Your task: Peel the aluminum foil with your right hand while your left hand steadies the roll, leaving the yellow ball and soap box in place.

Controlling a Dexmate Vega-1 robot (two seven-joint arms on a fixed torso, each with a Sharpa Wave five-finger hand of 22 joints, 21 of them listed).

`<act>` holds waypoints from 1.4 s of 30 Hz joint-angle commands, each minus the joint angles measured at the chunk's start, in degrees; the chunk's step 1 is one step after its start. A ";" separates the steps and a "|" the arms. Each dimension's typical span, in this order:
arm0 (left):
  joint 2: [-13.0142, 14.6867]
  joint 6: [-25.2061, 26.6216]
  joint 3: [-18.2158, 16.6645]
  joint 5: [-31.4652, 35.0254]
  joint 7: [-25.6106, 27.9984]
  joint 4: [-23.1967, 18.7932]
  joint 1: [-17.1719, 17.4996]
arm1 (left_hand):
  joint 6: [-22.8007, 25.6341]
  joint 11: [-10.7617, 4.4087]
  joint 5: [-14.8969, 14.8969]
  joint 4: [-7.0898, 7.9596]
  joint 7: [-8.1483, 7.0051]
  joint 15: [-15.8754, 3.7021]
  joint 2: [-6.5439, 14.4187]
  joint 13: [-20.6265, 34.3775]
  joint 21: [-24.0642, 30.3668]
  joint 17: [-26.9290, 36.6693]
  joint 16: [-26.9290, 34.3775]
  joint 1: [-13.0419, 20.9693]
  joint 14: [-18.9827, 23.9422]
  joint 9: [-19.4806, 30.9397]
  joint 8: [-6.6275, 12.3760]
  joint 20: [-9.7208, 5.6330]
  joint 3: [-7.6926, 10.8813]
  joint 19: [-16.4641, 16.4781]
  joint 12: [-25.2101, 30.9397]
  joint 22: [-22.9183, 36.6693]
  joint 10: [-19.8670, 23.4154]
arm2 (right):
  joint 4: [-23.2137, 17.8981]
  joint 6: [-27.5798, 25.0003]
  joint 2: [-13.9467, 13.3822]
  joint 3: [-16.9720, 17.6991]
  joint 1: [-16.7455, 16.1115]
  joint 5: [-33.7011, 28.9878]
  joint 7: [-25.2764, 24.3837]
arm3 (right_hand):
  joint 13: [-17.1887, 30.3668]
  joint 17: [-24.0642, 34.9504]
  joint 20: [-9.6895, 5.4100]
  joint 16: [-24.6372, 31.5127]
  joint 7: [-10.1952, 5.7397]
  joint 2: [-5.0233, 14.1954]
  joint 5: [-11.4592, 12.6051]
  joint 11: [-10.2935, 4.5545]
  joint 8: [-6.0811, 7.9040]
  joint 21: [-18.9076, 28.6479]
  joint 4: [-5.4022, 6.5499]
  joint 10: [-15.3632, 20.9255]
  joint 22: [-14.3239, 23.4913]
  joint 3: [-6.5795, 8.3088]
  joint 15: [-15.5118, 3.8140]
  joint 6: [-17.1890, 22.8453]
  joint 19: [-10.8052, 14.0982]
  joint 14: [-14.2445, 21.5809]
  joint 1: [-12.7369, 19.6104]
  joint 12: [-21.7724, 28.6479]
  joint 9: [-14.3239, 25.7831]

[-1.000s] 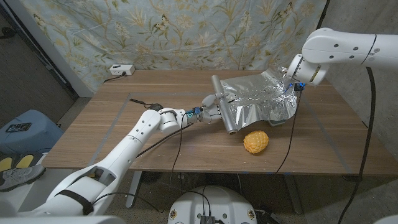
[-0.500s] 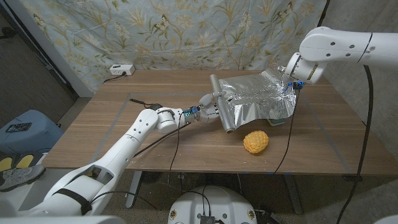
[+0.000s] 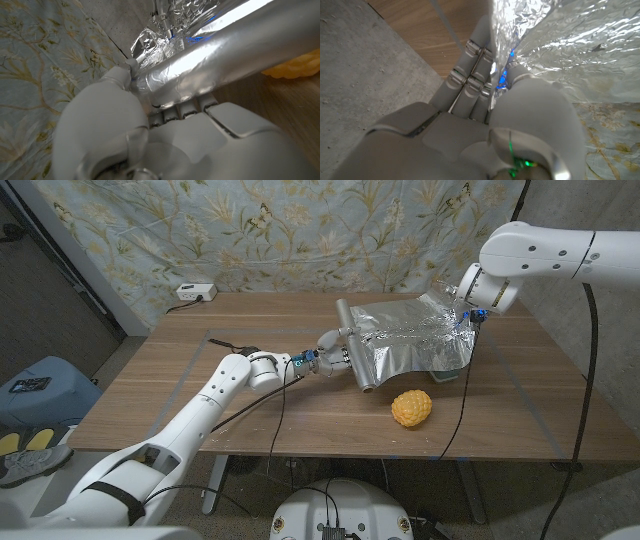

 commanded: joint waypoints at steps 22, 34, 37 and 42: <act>2.49 -1.37 -1.40 -2.53 2.80 -5.40 3.98 | 1.60 -0.43 -0.08 -0.06 -0.24 -0.64 0.61 -0.11 0.20 -0.30 0.54 -0.23 0.88 0.13 0.57 -0.03 0.56 0.83 0.60 0.21 1.21 | -1.82 0.00 0.31 1.51 -1.24 -0.07 -0.01 | 0.20 0.29 0.10 -0.52 -0.05 0.61 0.24 -0.16 -0.41 0.80 0.00 0.16 0.15 -0.12 -0.04 0.53 -0.40 0.30 0.33 -0.49 0.57; 3.38 -1.71 -0.94 -3.08 2.91 -5.69 3.73 | 2.87 -0.51 -0.15 -0.06 0.08 -1.22 0.88 -0.22 0.23 -0.40 0.80 -0.35 1.39 0.13 0.92 -0.40 0.74 1.07 0.91 0.21 2.23 | -1.58 0.00 1.09 2.03 -1.43 -0.27 -0.01 | 0.16 0.49 0.08 -0.79 -0.23 0.64 0.23 0.00 -0.59 1.08 0.03 0.09 0.12 -0.12 0.00 0.58 -0.67 0.19 0.31 -0.68 0.64; 3.48 -1.62 -0.78 -3.13 2.56 -5.42 3.45 | 2.90 -0.50 -0.17 -0.07 0.13 -1.26 0.95 -0.23 0.22 -0.39 0.84 -0.35 1.42 0.13 0.90 -0.34 0.76 1.08 0.91 0.20 2.24 | -1.84 0.00 0.98 2.53 -1.68 -0.22 -0.01 | 0.05 0.44 0.10 -0.87 -0.21 0.69 0.19 0.03 -0.61 1.17 0.12 0.25 0.11 -0.17 0.09 0.57 -0.65 0.23 0.21 -0.72 0.69; 3.69 -1.53 -0.63 -3.15 2.39 -5.35 3.25 | 3.06 -0.64 -0.18 -0.09 0.11 -1.24 0.93 -0.28 0.24 -0.47 0.88 -0.41 1.61 0.12 0.91 -0.40 0.82 1.18 0.92 0.20 2.39 | -1.94 0.00 1.08 2.23 -1.23 0.33 -0.01 | -0.48 0.16 0.17 -1.45 -0.37 0.52 0.05 0.36 -0.90 1.25 0.30 0.23 0.06 -0.36 0.14 0.23 -0.91 -0.42 -0.19 -1.11 0.66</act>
